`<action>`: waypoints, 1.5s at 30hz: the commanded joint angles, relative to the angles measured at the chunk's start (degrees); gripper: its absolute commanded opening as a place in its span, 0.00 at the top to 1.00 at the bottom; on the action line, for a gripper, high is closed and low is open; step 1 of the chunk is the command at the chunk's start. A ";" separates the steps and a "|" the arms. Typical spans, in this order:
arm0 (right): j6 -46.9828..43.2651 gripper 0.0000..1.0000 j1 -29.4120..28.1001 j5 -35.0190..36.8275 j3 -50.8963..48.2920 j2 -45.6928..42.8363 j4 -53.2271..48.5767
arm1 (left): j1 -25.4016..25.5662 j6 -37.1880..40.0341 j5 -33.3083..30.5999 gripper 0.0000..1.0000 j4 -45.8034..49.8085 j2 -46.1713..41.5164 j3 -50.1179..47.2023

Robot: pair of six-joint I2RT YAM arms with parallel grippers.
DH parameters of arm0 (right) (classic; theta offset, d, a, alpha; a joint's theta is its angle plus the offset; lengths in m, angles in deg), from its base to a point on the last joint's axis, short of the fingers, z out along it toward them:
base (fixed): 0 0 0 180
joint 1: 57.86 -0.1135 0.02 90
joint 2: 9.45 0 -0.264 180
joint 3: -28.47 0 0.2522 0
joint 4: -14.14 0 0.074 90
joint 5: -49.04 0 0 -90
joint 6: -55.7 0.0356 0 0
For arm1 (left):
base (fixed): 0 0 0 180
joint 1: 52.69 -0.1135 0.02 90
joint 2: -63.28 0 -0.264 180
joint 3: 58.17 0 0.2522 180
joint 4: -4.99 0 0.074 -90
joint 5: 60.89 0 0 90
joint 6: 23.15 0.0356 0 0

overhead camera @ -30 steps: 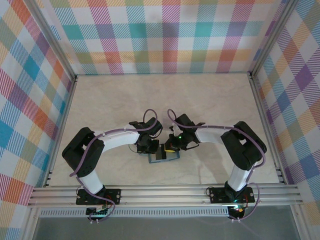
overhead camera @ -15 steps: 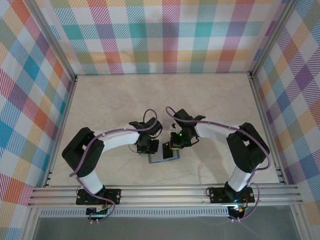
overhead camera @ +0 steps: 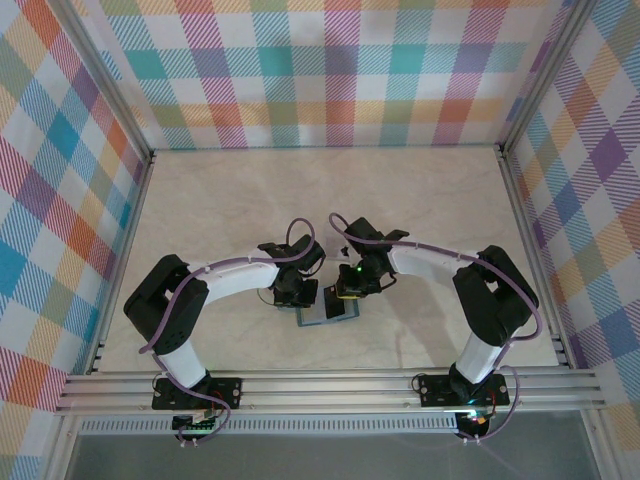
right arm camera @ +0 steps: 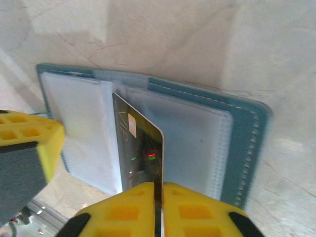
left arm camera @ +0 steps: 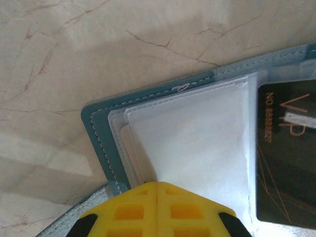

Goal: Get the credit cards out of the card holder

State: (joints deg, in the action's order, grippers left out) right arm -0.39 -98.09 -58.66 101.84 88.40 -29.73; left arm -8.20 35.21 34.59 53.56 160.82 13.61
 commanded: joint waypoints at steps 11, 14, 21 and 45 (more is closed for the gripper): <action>4.97 0.88 -0.64 -5.82 -3.45 -1.64 8.00 | 0.27 1.29 -1.77 0.98 4.02 0.81 -1.23; 4.31 0.90 -0.60 -4.32 -3.07 -2.34 6.35 | 0.30 1.23 -1.78 0.98 4.04 0.81 -1.21; 0.17 0.91 -0.52 2.94 0.38 -5.57 -3.18 | 0.25 0.96 -1.79 0.96 3.70 -0.63 -0.74; -54.47 1.00 3.87 21.55 16.69 -5.26 -7.07 | -3.84 -1.66 -0.47 0.80 1.14 -10.82 -1.67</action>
State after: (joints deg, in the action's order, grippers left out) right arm -40.19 -94.59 -42.29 115.68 81.07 -35.57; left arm -10.56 34.67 34.09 54.52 152.41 13.70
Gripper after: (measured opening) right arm 0.068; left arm 0.197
